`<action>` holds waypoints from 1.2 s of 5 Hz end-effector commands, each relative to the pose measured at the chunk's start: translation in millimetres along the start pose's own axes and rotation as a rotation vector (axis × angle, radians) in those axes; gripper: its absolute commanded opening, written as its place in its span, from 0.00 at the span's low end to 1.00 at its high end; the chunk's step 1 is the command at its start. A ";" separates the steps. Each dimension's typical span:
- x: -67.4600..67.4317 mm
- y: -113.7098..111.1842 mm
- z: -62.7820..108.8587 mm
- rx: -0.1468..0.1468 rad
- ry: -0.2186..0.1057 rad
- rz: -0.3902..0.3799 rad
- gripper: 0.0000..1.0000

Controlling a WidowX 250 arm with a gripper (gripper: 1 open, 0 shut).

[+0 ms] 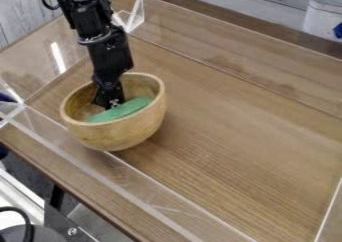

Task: Remove the green block from inside the brown bowl and put it on the table

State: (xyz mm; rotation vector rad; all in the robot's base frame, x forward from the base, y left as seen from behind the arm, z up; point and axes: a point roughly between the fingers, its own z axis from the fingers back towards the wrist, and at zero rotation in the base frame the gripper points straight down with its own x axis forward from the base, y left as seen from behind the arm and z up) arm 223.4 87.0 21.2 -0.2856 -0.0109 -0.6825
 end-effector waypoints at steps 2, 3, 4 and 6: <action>4.6 -14.8 -19.4 -0.073 -0.004 0.021 0.00; 1.4 -21.7 -22.5 -0.104 -0.008 0.006 0.00; -1.9 -28.5 -25.2 -0.134 -0.012 -0.009 0.00; -3.7 -27.1 -27.8 -0.105 -0.020 -0.066 0.00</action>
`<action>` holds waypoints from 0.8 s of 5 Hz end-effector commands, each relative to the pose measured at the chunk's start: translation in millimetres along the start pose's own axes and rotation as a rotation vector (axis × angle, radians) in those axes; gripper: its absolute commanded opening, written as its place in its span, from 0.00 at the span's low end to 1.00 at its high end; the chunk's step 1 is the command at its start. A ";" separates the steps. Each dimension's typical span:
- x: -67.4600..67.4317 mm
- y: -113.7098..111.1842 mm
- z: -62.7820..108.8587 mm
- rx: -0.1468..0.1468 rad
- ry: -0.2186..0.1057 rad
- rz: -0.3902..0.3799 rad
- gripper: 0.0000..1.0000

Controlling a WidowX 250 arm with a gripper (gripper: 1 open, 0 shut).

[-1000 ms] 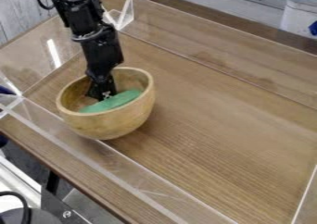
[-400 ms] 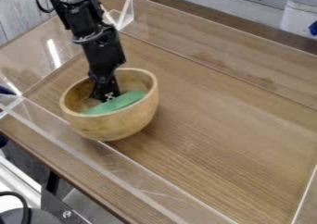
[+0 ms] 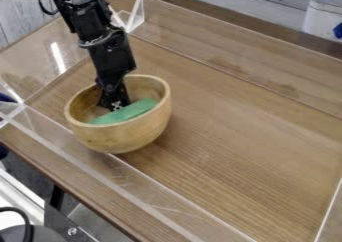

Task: Remove the green block from inside the brown bowl and put it on the table

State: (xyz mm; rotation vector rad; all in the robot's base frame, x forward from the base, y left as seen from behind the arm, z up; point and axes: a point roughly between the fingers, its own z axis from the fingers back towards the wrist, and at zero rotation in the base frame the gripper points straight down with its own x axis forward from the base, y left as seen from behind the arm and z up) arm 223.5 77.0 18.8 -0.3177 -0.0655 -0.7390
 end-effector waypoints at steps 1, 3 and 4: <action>-10.4 -20.1 -22.4 -0.078 0.028 -0.025 0.00; -3.5 -22.2 -22.5 -0.116 -0.003 0.009 0.00; -6.6 -22.6 -21.9 -0.168 -0.012 -0.007 0.00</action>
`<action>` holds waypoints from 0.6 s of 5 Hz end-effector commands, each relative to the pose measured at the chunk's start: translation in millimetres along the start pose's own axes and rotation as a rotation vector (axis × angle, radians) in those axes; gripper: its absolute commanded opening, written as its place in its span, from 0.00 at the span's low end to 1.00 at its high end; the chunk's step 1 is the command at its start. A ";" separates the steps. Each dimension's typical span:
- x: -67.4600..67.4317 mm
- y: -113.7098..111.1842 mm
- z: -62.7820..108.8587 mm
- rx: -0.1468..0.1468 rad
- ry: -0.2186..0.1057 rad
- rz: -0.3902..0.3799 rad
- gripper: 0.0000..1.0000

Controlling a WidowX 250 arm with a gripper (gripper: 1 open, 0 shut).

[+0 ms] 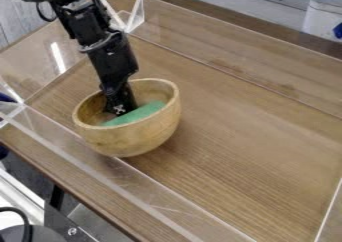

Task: Remove the green block from inside the brown bowl and put it on the table

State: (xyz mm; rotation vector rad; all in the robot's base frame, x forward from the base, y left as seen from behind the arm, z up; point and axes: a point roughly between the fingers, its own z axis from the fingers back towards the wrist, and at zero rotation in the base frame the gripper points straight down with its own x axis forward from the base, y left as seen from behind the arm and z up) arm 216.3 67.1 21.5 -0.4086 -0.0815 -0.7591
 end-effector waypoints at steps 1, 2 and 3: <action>-7.4 -6.9 -21.8 -0.097 0.018 0.020 0.00; -5.8 -5.0 -22.2 -0.104 0.006 0.021 0.00; -2.0 -7.7 -25.8 -0.129 -0.016 -0.002 0.00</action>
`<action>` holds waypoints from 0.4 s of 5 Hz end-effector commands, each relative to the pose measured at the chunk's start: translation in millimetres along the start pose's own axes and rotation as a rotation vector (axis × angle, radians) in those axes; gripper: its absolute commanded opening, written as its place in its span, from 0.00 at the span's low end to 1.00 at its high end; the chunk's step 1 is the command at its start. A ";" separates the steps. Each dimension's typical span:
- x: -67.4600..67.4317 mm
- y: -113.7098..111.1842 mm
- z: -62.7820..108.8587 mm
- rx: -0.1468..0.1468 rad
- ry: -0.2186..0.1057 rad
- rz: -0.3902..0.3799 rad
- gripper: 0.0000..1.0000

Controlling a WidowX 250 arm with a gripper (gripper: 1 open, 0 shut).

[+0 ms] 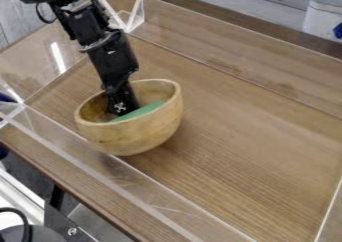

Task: Remove the green block from inside the brown bowl and put it on the table

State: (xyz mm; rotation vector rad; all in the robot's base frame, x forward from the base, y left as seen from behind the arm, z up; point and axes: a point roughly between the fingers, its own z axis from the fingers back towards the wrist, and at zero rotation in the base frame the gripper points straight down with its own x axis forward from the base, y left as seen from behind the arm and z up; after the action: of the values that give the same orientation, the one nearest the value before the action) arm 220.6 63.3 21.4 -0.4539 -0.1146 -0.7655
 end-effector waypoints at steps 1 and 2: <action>-4.9 -9.7 -28.5 -0.123 0.006 -0.006 0.00; -0.7 -11.9 -32.7 -0.132 0.013 -0.017 0.00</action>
State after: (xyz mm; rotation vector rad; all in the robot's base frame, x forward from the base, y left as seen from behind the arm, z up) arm 222.6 58.0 20.3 -0.4880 -0.1367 -0.7712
